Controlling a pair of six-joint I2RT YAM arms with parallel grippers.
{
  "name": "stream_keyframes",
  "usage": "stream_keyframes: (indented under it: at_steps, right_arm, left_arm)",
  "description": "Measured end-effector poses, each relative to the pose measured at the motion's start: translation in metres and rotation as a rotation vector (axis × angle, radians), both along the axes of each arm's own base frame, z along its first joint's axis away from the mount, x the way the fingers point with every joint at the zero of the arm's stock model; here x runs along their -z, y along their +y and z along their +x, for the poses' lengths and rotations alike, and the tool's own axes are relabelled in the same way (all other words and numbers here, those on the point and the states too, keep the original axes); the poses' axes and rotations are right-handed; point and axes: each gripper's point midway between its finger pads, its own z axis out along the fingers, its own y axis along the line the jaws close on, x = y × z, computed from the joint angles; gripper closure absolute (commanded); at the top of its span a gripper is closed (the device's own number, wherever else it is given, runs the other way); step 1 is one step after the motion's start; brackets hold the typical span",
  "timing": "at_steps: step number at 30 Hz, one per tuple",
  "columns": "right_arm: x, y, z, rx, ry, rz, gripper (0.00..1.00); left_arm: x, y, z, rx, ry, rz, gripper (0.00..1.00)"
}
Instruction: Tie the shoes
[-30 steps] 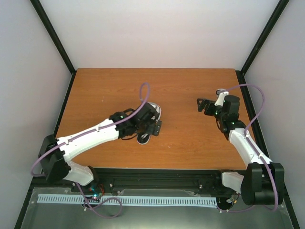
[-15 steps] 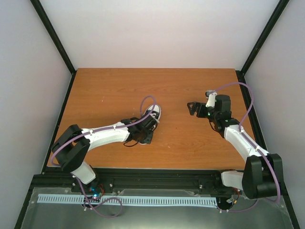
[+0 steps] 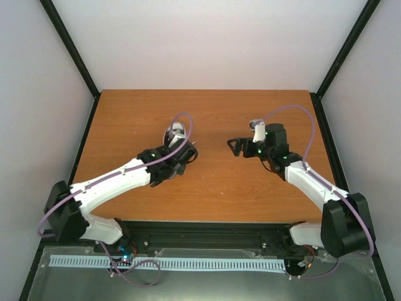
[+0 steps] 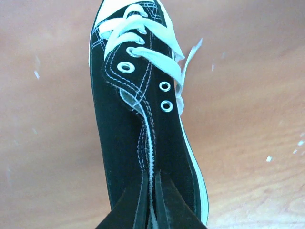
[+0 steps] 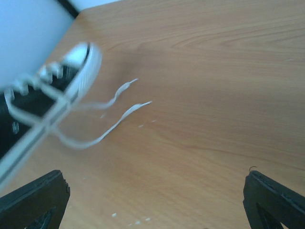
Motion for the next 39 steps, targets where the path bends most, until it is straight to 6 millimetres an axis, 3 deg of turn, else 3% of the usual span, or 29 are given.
stream_keyframes:
  at_steps: [3, 7, 10, 15, 20, 25, 32, 33, 35, 39]
  right_arm:
    - [-0.003, 0.026, -0.014, -0.074, -0.003, 0.012, 0.00]
    - [-0.012, 0.019, -0.018, -0.019, -0.027, 0.004, 0.00]
    - [-0.024, -0.003, -0.016, 0.105, -0.060, -0.027, 0.00]
    - [-0.033, -0.039, -0.023, 0.283, -0.117, -0.063, 0.00]
    - [-0.026, -0.063, -0.039, 0.381, -0.139, -0.074, 0.00]
    - [-0.018, -0.064, -0.046, 0.370, -0.140, -0.075, 0.00]
    - [0.020, -0.028, -0.050, 0.177, -0.012, -0.050, 0.01]
    - [0.026, -0.025, -0.051, 0.161, 0.007, -0.050, 0.02]
    - [0.035, -0.021, -0.055, 0.133, 0.043, -0.053, 0.05]
    - [0.050, -0.022, -0.063, 0.130, 0.114, -0.078, 0.14]
  left_arm:
    - [-0.051, -0.004, 0.012, 0.059, -0.111, 0.005, 0.99]
    - [-0.097, -0.025, 0.023, 0.155, -0.190, 0.002, 0.99]
    - [-0.109, -0.052, 0.022, 0.240, -0.204, 0.015, 0.99]
    - [-0.111, -0.120, 0.010, 0.394, -0.178, -0.070, 0.99]
    - [-0.098, -0.144, 0.003, 0.442, -0.138, -0.113, 0.99]
    - [-0.061, -0.126, 0.011, 0.335, -0.124, -0.032, 0.99]
    - [0.046, -0.079, -0.018, 0.225, 0.067, 0.093, 0.97]
    - [0.055, -0.076, -0.023, 0.214, 0.082, 0.100, 0.88]
    - [0.066, -0.075, -0.031, 0.193, 0.112, 0.083, 0.53]
    - [0.064, -0.090, -0.047, 0.199, 0.158, -0.043, 0.19]
